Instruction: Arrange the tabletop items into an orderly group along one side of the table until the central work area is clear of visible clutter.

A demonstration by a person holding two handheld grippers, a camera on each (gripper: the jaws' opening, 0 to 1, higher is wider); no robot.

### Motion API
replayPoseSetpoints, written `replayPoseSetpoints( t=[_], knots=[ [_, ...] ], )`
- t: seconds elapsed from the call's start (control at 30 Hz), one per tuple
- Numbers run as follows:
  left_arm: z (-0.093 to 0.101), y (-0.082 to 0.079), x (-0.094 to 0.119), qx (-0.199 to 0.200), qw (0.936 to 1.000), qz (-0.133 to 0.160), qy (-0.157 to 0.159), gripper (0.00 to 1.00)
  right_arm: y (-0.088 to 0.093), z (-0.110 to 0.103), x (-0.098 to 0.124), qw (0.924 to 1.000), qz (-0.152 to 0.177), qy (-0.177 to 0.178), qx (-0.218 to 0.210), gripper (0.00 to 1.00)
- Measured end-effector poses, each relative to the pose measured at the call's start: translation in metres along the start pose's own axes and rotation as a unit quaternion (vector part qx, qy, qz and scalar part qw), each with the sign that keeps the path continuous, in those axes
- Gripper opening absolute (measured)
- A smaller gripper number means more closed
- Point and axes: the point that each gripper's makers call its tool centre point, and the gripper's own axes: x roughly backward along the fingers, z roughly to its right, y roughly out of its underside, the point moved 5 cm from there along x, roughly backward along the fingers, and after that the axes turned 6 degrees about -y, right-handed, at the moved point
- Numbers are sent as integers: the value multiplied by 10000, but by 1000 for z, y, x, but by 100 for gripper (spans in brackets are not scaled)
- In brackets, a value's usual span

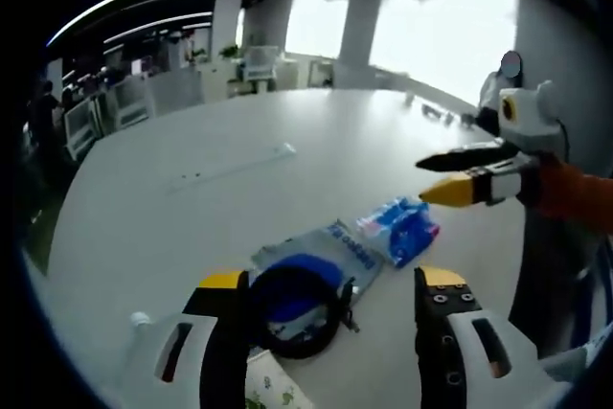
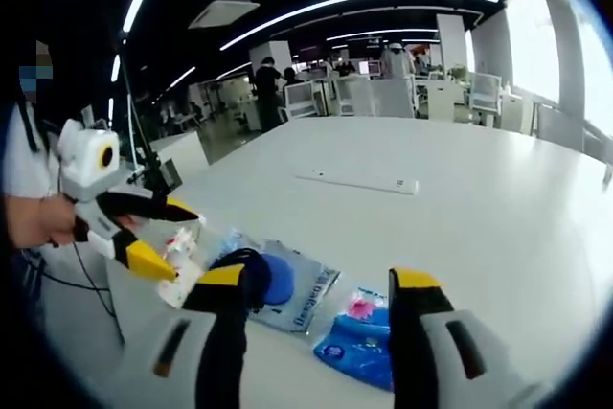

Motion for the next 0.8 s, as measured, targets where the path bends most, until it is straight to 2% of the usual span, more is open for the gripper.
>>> replayPoseSetpoints(
  t=[0.47, 0.8],
  knots=[
    [-27, 10, 19, 19, 9999, -37, -166, 65, -6, -35, -25, 9995, -44, -279, 104, 55],
    [-42, 16, 24, -28, 9996, -112, -247, 62, -5, -54, -44, 9988, -133, -448, 152, 54]
  ],
)
